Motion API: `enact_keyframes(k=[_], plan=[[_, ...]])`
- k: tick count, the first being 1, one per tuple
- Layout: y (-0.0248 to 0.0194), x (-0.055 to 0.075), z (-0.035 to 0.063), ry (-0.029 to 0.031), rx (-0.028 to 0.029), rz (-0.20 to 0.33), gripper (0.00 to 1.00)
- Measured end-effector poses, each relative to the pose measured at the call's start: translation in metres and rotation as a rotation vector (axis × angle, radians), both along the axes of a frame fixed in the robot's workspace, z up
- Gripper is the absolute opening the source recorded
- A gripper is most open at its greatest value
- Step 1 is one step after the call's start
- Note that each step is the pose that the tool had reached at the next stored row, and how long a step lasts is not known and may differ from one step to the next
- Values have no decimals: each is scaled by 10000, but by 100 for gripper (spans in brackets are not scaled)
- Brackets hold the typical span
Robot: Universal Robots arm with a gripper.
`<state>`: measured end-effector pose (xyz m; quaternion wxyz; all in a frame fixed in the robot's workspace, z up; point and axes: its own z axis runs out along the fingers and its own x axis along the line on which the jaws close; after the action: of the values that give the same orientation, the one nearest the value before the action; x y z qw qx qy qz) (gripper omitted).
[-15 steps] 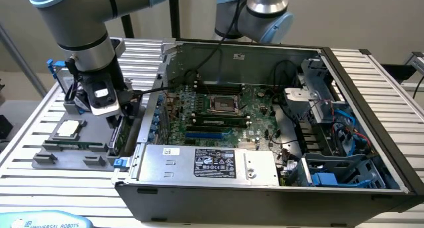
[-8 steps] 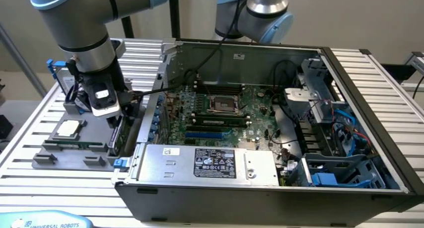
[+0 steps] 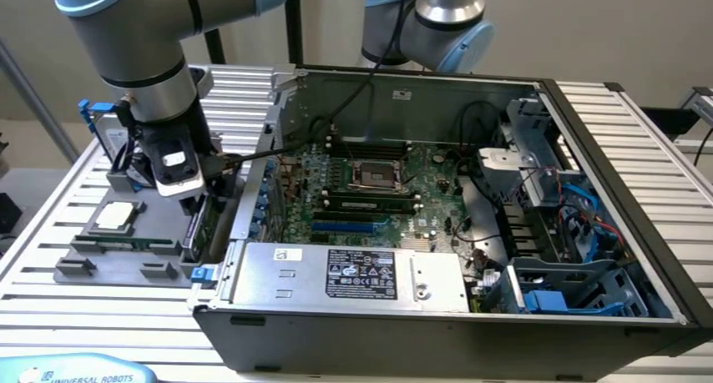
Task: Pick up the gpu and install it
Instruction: 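Pick up the gpu and move the gpu toward the slot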
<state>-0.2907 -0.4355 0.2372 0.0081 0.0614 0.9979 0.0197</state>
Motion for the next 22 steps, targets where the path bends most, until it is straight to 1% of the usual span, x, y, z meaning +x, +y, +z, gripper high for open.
enact_keyframes(k=[5,14,18,19,21,22], plan=[[-10,8,35,15,0,-1,54],[-13,-23,36,12,0,68,54],[-5,-24,34,9,0,92,54],[-4,-24,34,10,0,93,52],[-3,-23,33,9,1,93,52],[-2,-22,33,8,1,92,45]])
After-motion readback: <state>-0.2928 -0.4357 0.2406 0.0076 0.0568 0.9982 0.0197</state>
